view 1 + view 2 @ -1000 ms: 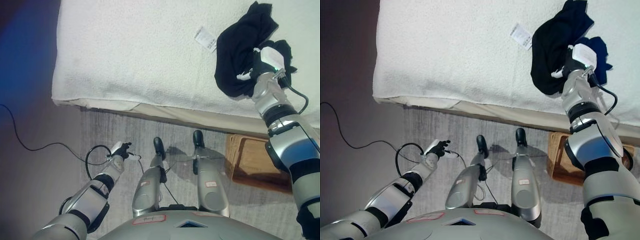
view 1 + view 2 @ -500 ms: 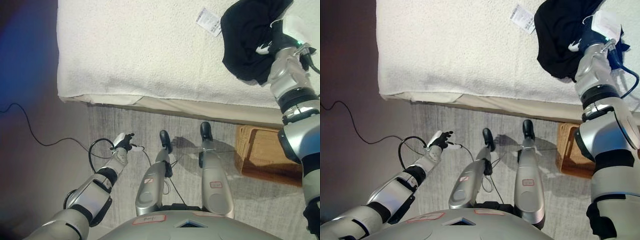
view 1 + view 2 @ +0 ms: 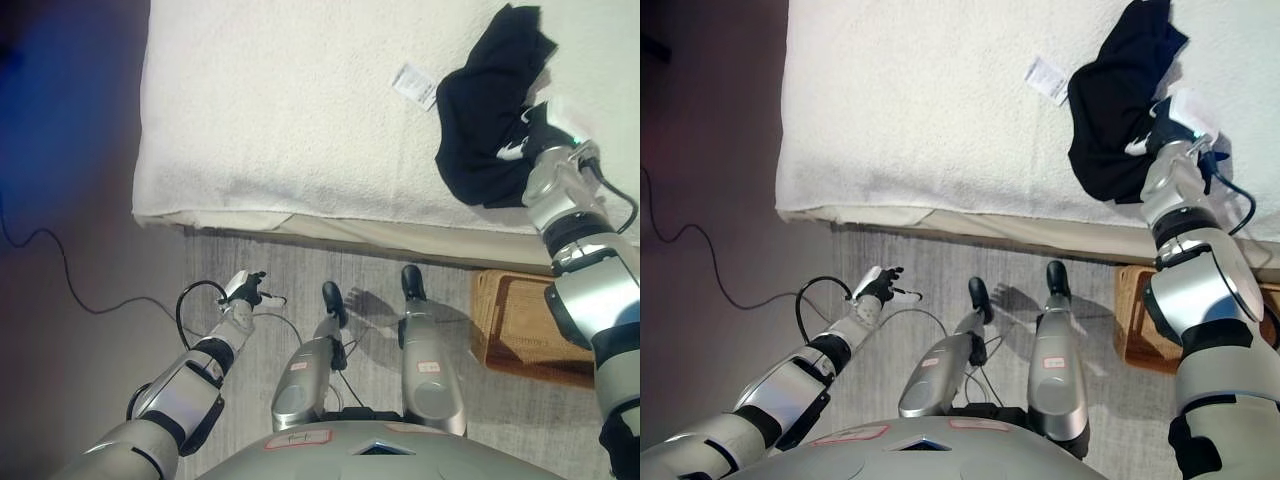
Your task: Put the clothes on the bed into the basket.
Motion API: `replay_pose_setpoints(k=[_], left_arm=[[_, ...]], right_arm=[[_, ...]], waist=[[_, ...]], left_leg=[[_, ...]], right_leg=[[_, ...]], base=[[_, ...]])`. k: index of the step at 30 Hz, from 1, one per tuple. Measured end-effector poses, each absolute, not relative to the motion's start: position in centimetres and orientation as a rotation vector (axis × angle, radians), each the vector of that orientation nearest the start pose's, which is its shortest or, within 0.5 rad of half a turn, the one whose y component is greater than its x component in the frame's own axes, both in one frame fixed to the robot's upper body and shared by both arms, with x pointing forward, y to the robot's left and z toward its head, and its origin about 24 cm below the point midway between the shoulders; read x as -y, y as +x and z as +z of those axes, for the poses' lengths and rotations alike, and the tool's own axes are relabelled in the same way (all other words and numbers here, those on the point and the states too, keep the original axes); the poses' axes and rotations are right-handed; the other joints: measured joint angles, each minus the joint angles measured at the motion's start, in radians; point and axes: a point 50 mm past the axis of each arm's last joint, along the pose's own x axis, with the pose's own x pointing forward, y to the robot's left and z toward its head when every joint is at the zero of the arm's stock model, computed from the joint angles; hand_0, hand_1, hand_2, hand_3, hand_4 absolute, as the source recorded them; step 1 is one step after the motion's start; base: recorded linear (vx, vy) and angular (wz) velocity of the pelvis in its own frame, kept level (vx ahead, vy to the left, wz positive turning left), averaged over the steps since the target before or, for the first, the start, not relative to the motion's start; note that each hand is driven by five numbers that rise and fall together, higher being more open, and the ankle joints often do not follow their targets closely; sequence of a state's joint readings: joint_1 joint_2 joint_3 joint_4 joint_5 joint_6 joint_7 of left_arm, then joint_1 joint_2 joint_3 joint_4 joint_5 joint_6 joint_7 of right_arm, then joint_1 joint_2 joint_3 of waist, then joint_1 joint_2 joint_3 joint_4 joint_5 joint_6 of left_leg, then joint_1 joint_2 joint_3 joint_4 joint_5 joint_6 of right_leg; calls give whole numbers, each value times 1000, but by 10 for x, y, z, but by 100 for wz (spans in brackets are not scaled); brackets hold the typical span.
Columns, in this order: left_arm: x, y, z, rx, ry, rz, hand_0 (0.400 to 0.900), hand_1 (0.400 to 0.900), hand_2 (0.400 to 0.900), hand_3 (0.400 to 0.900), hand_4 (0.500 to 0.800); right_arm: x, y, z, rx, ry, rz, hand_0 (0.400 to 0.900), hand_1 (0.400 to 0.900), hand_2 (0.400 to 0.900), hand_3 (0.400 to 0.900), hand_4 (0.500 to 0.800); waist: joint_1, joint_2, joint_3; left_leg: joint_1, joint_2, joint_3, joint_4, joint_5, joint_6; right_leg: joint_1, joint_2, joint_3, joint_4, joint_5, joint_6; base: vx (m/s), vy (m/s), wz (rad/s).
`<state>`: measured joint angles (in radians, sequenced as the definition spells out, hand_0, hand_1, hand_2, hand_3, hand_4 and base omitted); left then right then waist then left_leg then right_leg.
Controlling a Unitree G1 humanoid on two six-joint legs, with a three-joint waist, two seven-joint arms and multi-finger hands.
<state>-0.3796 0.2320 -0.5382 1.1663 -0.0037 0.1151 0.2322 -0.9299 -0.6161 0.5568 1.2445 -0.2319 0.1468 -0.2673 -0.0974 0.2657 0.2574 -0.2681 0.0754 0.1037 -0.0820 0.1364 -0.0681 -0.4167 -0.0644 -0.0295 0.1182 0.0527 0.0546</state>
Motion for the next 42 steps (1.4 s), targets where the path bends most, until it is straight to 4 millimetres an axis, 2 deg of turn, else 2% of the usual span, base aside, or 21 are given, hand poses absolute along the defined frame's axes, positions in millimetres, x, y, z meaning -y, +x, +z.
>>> replay_pose_setpoints(k=[2, 6, 10, 14, 18, 21, 27, 33, 34, 38, 42], left_arm=[[-195, 228, -112, -874, 717, -62, 900, 900, 900, 900, 800], [-204, 211, -121, -941, 702, -48, 900, 900, 900, 900, 800], [-207, 207, -123, -964, 689, -44, 900, 900, 900, 900, 800], [-210, 207, -123, -965, 712, -50, 900, 900, 900, 900, 800], [-214, 204, -123, -977, 723, -50, 900, 900, 900, 900, 800], [-215, 199, -125, -992, 728, -58, 900, 900, 900, 900, 800], [-216, 194, -128, -1013, 748, -78, 900, 900, 900, 900, 800], [-215, 191, -129, -1016, 749, -84, 900, 900, 900, 900, 800], [-215, 191, -129, -1015, 751, -86, 900, 900, 900, 900, 800], [-213, 191, -130, -1019, 745, -108, 900, 900, 900, 900, 800], [-212, 193, -130, -1017, 744, -108, 900, 900, 900, 900, 800]], right_arm=[[306, 361, 82, -446, -1196, -331, 400, 400, 400, 400, 500], [323, 337, 51, -580, -1131, -331, 400, 400, 400, 400, 500], [348, 316, 41, -704, -1092, -390, 400, 400, 400, 400, 500], [372, 294, 34, -787, -1123, -427, 400, 400, 400, 400, 500], [399, 272, 38, -878, -1138, -488, 400, 400, 400, 400, 500], [417, 255, 42, -926, -1119, -549, 400, 400, 400, 400, 500], [453, 207, 44, -1089, -1066, -678, 400, 400, 400, 400, 500], [469, 191, 55, -1129, -1036, -743, 410, 410, 410, 410, 506], [470, 190, 57, -1132, -1036, -751, 900, 900, 900, 900, 800], [481, 184, 71, -1133, -1026, -766, 900, 900, 900, 900, 800], [482, 192, 79, -1059, -1042, -764, 900, 900, 900, 900, 800]], waist=[[-15, -32, -9], [-47, -108, -39], [-79, -166, -70], [-96, -200, -127], [-128, -194, -170], [-145, -174, -186], [-155, -136, -211], [-191, -100, -210], [-195, -90, -210], [-203, -53, -199], [-205, -27, -183]], left_leg=[[37, 0, 19, 0, -16, -8], [113, -12, 81, -2, -50, 12], [183, -24, 126, -11, -79, 27], [228, -27, 163, -11, -98, 30], [249, -27, 180, -12, -114, 33], [255, -28, 192, -12, -119, 30], [257, -30, 205, -12, -123, 27], [255, -30, 210, -12, -125, 27], [256, -30, 210, -12, -125, 27], [255, -30, 214, -12, -128, 25], [255, -30, 221, -12, -129, 24]], right_leg=[[41, 2, 23, -36, 14, 12], [123, 5, 82, -113, 53, 29], [187, -3, 127, -150, 65, 42], [222, -3, 161, -167, 67, 45], [241, 0, 177, -178, 67, 45], [244, 1, 190, -187, 71, 51], [245, 1, 203, -200, 71, 56], [243, 0, 211, -204, 70, 62], [243, -1, 211, -204, 70, 62], [240, 0, 214, -205, 69, 63], [237, 2, 220, -205, 69, 63]], base=[[-3, 12, -58], [-35, 31, -53], [-16, 11, -31], [-37, 3, -23], [-23, 7, -16], [-24, 5, -12], [-11, 11, -7], [1, -2, 1], [0, 0, 0], [17, -1, -8], [2, 0, -2]])
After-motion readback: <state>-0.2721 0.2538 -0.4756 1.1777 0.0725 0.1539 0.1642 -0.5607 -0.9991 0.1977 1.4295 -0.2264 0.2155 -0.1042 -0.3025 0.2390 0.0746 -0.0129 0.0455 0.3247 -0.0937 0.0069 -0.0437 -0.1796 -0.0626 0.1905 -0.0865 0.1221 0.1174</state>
